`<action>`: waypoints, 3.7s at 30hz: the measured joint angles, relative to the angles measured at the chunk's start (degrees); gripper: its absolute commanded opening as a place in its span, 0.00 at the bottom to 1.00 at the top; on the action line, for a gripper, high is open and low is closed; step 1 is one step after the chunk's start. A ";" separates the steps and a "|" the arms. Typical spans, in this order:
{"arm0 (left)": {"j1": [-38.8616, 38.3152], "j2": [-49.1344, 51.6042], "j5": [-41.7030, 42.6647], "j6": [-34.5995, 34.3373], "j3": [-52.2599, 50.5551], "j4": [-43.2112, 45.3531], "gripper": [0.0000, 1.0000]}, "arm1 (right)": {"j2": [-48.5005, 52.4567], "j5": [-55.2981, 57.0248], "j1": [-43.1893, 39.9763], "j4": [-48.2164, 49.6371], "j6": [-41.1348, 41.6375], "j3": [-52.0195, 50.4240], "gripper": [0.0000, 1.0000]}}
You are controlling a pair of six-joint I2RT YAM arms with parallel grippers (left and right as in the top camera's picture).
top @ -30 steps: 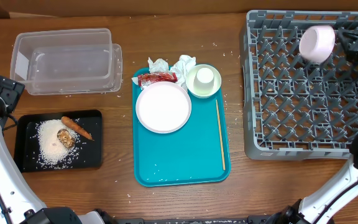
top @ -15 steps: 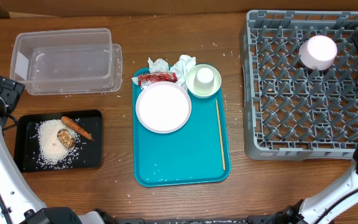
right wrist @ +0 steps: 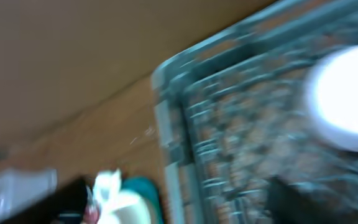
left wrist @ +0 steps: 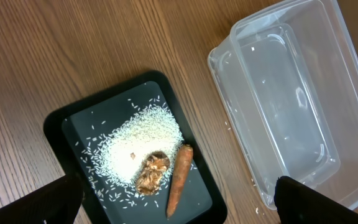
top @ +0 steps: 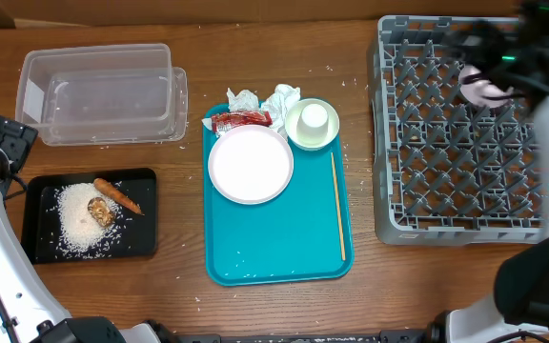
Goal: Sort waste into correct bins and load items into the dishwasher
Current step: 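Move the right gripper back to the small white cup, then grasp the small white cup with the right gripper, then place the white cup in the dish rack's right side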
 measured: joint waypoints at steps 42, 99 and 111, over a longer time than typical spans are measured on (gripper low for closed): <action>0.00 0.00 0.00 0.00 0.00 0.00 1.00 | 19.98 18.64 33.64 -1.70 3.61 -0.04 0.88; 0.00 0.00 0.02 0.00 0.00 0.00 1.00 | 19.12 22.16 28.57 -15.91 3.82 20.33 0.58; 0.00 0.02 0.02 0.00 0.00 0.00 1.00 | 10.12 23.91 -5.05 -23.67 3.82 27.71 0.57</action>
